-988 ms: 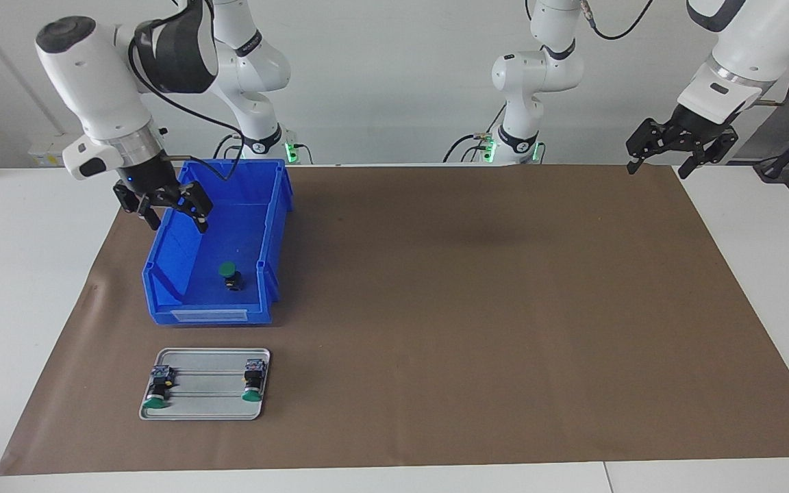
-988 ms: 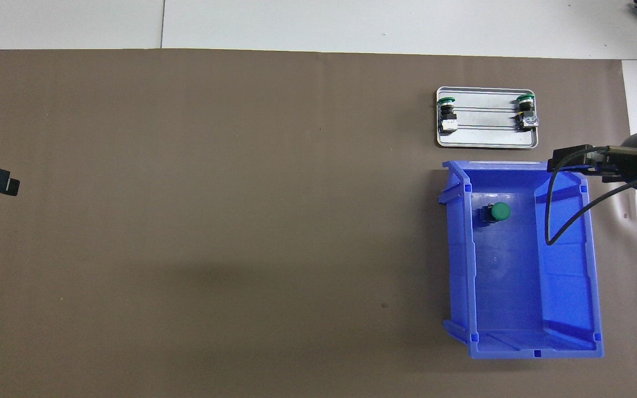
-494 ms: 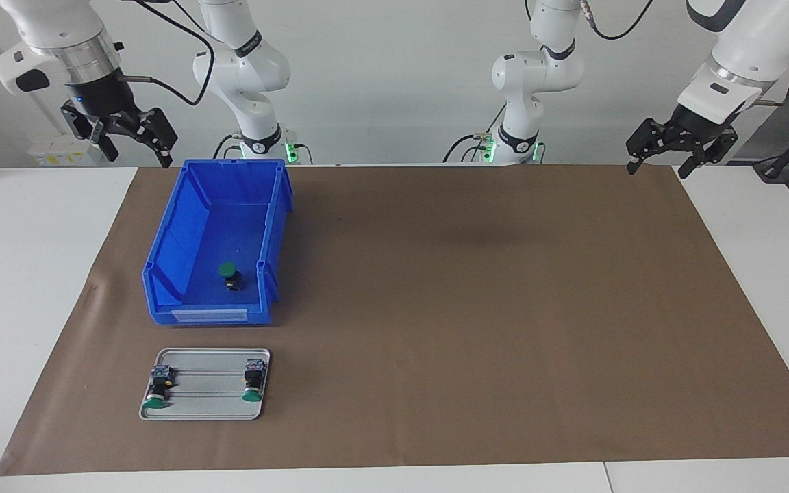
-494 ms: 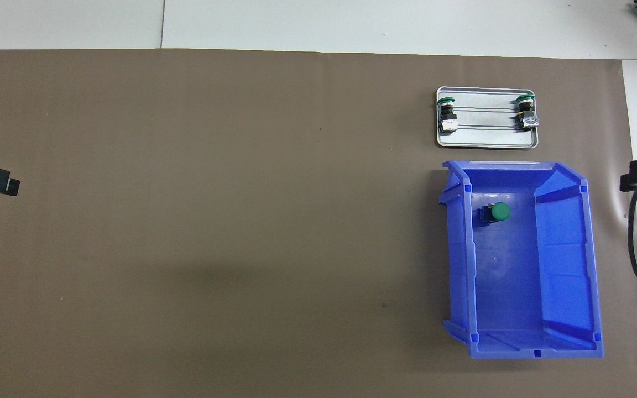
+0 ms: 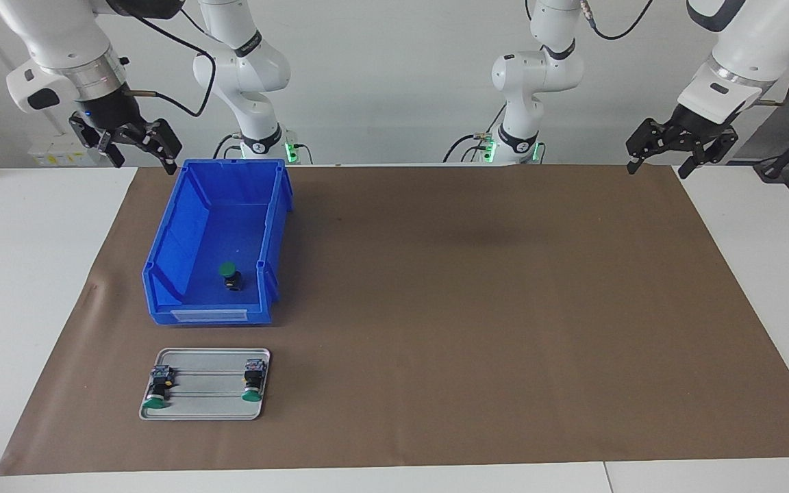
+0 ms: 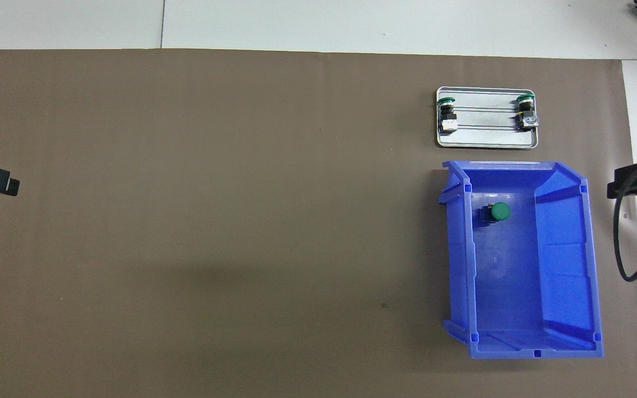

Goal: Place and press button with both arms

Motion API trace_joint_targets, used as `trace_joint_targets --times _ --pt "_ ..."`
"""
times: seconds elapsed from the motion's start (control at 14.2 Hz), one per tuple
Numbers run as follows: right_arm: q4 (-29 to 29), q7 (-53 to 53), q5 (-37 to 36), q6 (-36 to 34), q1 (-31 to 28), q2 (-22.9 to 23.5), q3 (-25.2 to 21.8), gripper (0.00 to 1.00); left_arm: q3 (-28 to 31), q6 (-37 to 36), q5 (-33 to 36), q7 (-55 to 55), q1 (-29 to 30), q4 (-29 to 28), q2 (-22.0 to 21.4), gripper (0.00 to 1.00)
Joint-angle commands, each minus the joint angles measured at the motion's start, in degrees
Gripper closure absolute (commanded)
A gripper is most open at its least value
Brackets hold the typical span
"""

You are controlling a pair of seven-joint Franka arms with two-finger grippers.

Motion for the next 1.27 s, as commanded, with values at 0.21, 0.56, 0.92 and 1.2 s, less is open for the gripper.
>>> trace_joint_targets --times 0.21,0.56,0.92,1.2 --pt "1.7 -3.1 -1.7 -0.5 -0.7 0.3 0.8 0.00 -0.2 -0.4 0.9 -0.3 0.3 -1.5 -1.4 0.00" --pt "1.7 -1.9 0.6 -1.5 -0.8 0.2 0.7 0.00 -0.2 -0.4 0.9 -0.3 0.3 -1.5 -1.4 0.00" --pt "1.4 -1.9 0.8 -1.6 -0.7 0.0 0.7 0.00 -0.2 -0.4 0.9 -0.3 0.3 -1.5 -1.4 0.00" --pt "1.1 -1.9 0.8 -1.6 -0.7 -0.1 0.7 0.00 -0.2 -0.4 0.9 -0.3 0.3 -1.5 -1.4 0.00"
